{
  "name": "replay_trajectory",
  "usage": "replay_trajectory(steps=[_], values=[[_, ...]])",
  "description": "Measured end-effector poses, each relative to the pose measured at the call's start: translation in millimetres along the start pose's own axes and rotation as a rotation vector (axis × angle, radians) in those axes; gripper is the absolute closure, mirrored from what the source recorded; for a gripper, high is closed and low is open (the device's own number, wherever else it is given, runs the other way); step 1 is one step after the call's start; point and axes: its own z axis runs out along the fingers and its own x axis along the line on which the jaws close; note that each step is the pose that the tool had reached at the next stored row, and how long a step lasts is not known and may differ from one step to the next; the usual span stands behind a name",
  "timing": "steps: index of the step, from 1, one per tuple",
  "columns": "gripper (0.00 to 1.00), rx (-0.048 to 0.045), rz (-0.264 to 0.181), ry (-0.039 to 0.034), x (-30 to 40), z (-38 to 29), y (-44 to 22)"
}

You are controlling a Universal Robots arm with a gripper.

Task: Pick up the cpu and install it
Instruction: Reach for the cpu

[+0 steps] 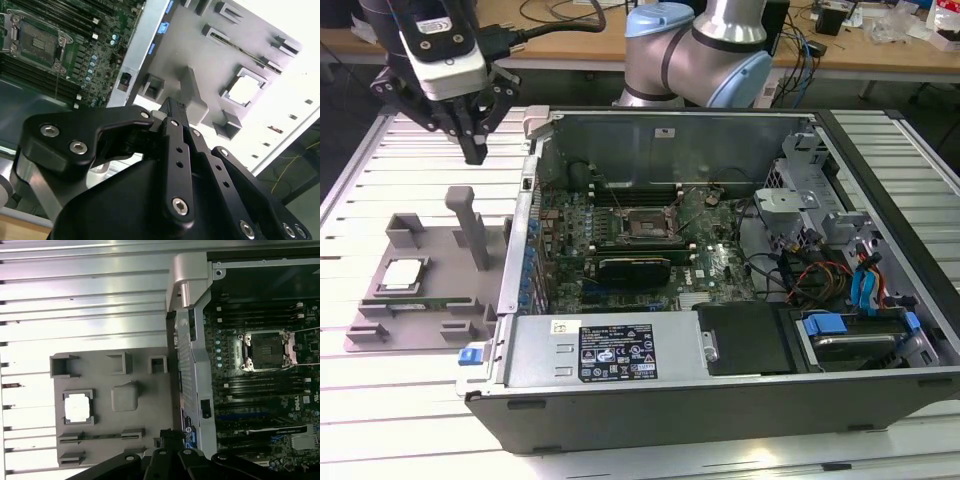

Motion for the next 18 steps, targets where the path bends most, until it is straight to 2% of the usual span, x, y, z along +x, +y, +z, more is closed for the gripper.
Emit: replay_trajectory(steps=[4,18], values=[[0.89,0.0000,0.000,0.0000,8.6,-0.2,-0.6],[0.89,0.0000,0.000,0.0000,30.9,-0.8,-2.3]])
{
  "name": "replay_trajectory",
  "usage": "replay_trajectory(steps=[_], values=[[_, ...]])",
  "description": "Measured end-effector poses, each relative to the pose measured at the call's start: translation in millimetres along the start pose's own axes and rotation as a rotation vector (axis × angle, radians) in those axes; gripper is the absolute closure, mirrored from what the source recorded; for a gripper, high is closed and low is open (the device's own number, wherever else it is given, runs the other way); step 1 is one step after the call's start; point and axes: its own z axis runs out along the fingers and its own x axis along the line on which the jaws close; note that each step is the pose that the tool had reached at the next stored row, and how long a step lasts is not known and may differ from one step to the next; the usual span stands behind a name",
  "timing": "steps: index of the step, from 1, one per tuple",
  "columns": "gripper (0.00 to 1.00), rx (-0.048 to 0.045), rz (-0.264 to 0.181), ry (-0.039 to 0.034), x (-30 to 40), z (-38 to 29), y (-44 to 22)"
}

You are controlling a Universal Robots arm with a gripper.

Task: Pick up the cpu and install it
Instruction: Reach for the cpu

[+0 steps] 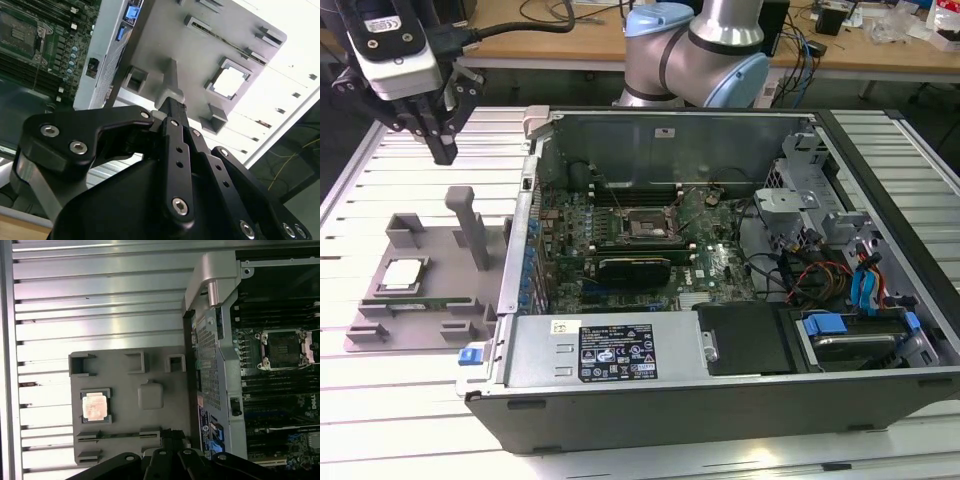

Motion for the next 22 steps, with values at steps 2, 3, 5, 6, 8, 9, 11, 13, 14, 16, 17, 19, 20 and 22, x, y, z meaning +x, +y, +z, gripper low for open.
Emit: replay_trajectory(steps=[2,3,5,6,8,9,11,13,14,16,17,19,20,22], values=[[0.89,0.0000,0.000,0.0000,1.8,0.0,-0.1],[0.89,0.0000,0.000,-0.0001,2.5,0.0,-0.2],[0.89,0.0000,0.000,-0.0001,7.3,-0.2,-0.6],[0.89,0.0000,0.000,-0.0001,10.0,-0.2,-0.7],[0.89,0.0000,0.000,-0.0001,16.1,-0.4,-1.2],[0.89,0.0001,0.000,0.0000,20.4,-0.5,-1.6],[0.89,0.0000,0.000,0.0000,28.9,-0.3,-2.2],[0.89,0.0000,0.000,-0.0001,38.0,-0.1,-2.9],[0.89,0.0000,0.000,-0.0001,42.3,-0.2,-3.2],[0.89,0.0000,0.000,0.0000,48.6,-0.2,-3.7],[0.89,0.0000,0.000,-0.0001,50.9,-0.2,-3.9],[0.89,0.0000,0.000,0.0000,52.6,-0.3,-4.0],[0.89,-0.0001,0.000,-0.0001,53.2,-0.2,-4.1],[0.89,0.0000,0.000,0.0000,55.4,0.0,-4.2]])
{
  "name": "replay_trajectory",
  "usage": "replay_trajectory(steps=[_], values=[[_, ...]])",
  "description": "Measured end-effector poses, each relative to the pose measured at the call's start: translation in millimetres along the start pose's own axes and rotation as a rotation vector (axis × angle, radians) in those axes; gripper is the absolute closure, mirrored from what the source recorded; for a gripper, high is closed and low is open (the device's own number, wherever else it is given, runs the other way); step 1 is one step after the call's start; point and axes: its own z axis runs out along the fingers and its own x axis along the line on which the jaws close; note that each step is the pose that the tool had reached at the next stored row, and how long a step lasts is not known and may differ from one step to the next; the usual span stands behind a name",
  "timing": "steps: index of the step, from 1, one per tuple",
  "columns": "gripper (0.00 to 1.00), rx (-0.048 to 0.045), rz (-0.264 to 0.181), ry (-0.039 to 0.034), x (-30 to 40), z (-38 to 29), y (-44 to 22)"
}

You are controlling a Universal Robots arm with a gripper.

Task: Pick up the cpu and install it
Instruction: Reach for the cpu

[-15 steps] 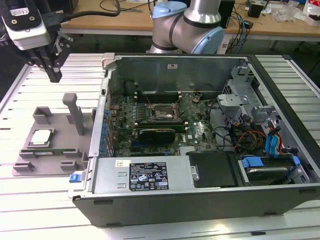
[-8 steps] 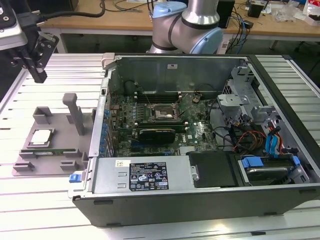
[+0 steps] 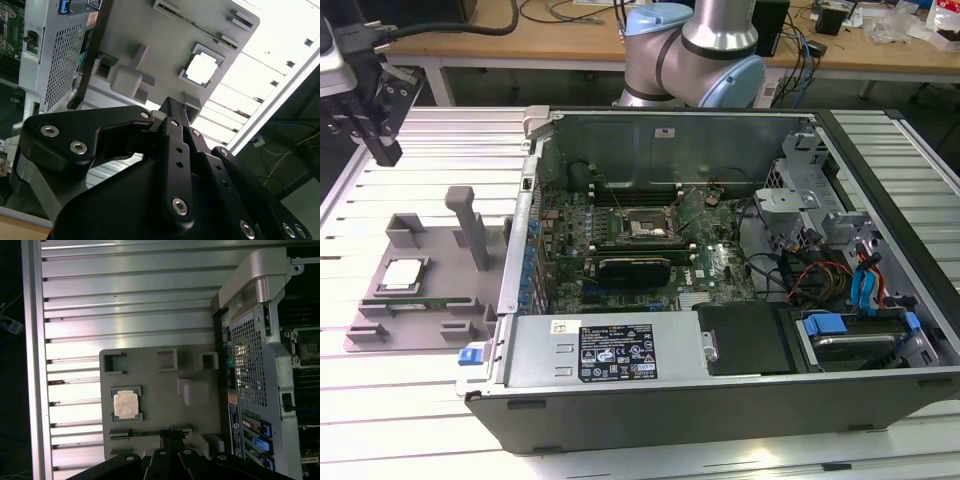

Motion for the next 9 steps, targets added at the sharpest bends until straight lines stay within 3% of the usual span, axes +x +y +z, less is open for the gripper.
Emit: replay_trajectory(steps=[5,7,9], values=[[0.89,-0.0001,0.000,0.0001,1.0,0.4,-0.1],[0.89,-0.0003,0.000,0.0001,2.5,7.4,-0.5],[0.89,-0.0001,0.000,0.0002,4.2,10.2,-0.8]])
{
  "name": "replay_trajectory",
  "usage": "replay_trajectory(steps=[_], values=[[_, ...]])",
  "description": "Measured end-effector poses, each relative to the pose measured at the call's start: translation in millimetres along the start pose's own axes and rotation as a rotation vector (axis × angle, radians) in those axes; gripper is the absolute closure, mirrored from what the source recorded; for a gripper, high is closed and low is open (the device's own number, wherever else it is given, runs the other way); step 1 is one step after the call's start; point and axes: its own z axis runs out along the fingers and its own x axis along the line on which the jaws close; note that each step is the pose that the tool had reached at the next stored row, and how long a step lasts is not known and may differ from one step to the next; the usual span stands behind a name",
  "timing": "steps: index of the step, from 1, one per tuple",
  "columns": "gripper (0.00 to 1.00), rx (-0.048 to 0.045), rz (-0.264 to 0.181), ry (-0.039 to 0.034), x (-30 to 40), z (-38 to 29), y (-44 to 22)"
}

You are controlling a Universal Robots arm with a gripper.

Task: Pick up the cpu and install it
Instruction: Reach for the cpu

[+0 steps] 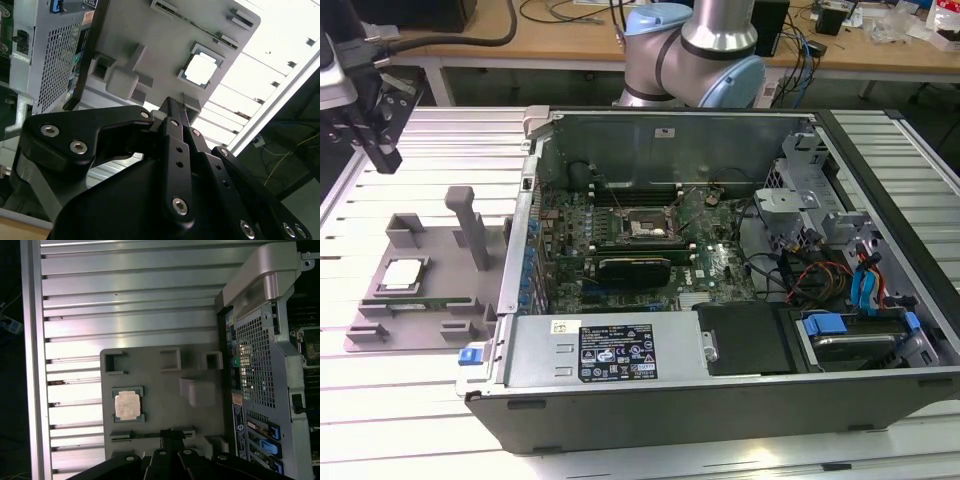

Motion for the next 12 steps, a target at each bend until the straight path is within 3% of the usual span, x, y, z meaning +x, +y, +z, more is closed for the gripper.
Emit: replay_trajectory(steps=[4,6,9,12], values=[[0.89,-0.0002,0.000,-0.0002,7.7,4.8,-0.4],[0.89,-0.0001,0.000,-0.0001,8.6,6.8,0.8],[0.89,-0.0001,0.000,-0.0001,9.3,15.1,1.7],[0.89,-0.0002,0.000,-0.0003,9.7,16.8,1.8]])
